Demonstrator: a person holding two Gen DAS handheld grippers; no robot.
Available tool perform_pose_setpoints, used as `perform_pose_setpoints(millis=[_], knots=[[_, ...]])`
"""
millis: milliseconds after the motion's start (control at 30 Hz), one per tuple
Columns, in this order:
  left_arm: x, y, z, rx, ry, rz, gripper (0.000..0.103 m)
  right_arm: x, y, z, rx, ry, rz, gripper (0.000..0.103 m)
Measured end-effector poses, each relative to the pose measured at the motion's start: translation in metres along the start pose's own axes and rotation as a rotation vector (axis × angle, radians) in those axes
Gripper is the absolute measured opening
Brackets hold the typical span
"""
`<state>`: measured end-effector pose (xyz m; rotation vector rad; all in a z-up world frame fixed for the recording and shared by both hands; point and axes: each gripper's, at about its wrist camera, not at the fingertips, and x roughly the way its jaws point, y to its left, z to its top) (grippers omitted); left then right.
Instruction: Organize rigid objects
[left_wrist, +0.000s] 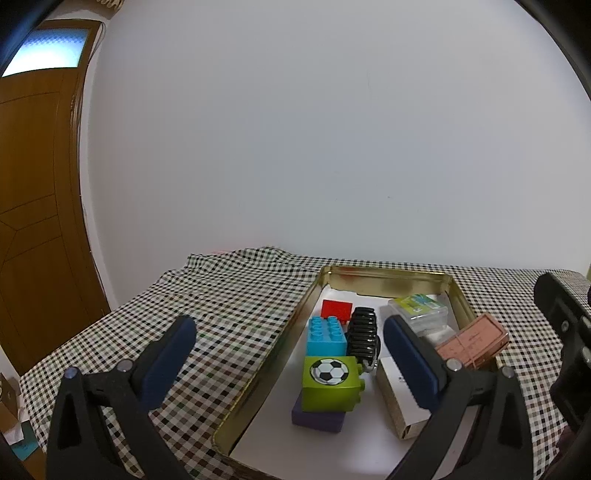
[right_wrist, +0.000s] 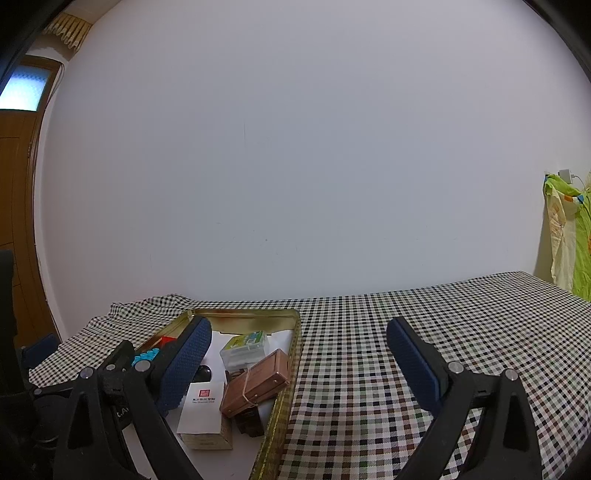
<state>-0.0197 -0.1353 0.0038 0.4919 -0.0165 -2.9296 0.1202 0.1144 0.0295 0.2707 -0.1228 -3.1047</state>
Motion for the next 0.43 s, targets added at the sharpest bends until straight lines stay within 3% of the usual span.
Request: perform_pose_setpoints(millis=[267, 367, 433], knots=[[-0.004, -0.001, 0.0, 0.011, -0.009, -0.029, 0.103, 0.0, -0.004, 0.002, 0.0, 0.002, 0.004, 0.097], [-0.006, -0.005, 0.0, 0.03, -0.015, -0.075, 0.103, -0.004, -0.008, 0.0, 0.001, 0.004, 0.003, 0.097], [-0.007, -0.009, 0.0, 0.047, -0.019, -0.062, 0.103, -0.008, -0.012, 0.0, 0.003, 0.007, 0.002, 0.097]])
